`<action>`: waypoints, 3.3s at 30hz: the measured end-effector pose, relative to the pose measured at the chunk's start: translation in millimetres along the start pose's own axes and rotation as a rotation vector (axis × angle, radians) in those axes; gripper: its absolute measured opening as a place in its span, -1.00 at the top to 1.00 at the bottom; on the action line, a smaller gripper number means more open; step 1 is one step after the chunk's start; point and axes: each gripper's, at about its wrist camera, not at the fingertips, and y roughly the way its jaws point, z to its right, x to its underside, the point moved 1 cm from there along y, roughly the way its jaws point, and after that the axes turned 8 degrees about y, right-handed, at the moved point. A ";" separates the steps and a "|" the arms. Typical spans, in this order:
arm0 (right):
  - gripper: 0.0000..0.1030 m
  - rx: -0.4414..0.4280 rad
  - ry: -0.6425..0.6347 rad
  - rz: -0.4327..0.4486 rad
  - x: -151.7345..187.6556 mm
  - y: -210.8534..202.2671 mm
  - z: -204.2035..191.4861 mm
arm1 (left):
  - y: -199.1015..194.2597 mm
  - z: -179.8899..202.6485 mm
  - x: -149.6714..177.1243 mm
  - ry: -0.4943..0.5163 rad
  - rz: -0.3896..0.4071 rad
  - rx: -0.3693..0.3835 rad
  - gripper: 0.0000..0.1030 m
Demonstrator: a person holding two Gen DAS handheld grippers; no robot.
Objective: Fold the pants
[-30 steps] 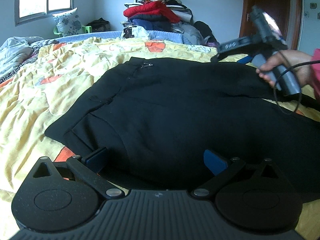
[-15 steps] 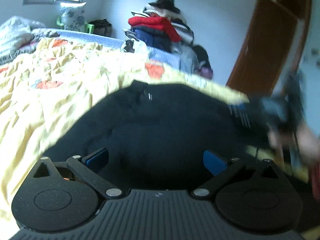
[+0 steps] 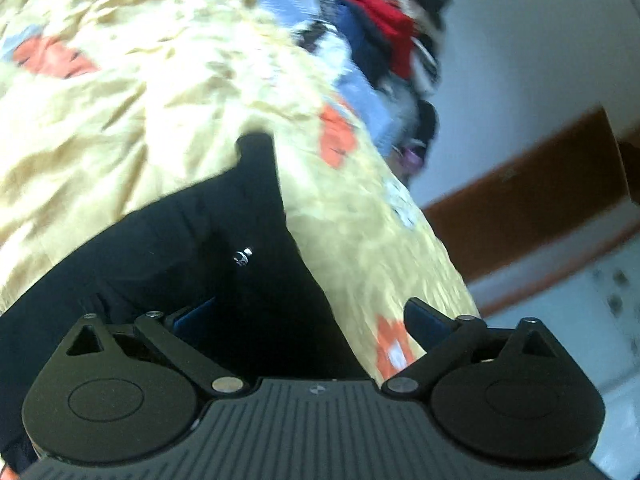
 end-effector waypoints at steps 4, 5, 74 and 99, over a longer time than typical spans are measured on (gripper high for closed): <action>0.87 0.002 0.021 -0.003 -0.7 -2.9 -4.7 | -7.6 -12.8 -2.4 -0.031 0.001 -0.010 0.86; 0.88 -0.002 0.030 -0.002 -0.5 -6.1 -6.4 | -17.6 -16.5 3.1 -0.037 0.016 0.008 0.90; 0.87 0.809 1.071 -0.124 236.7 -220.8 266.1 | 5.9 170.1 276.4 1.199 -0.155 0.323 0.79; 0.78 1.020 1.550 0.168 329.1 -363.8 115.8 | -39.7 163.7 304.9 1.397 -0.186 0.426 0.86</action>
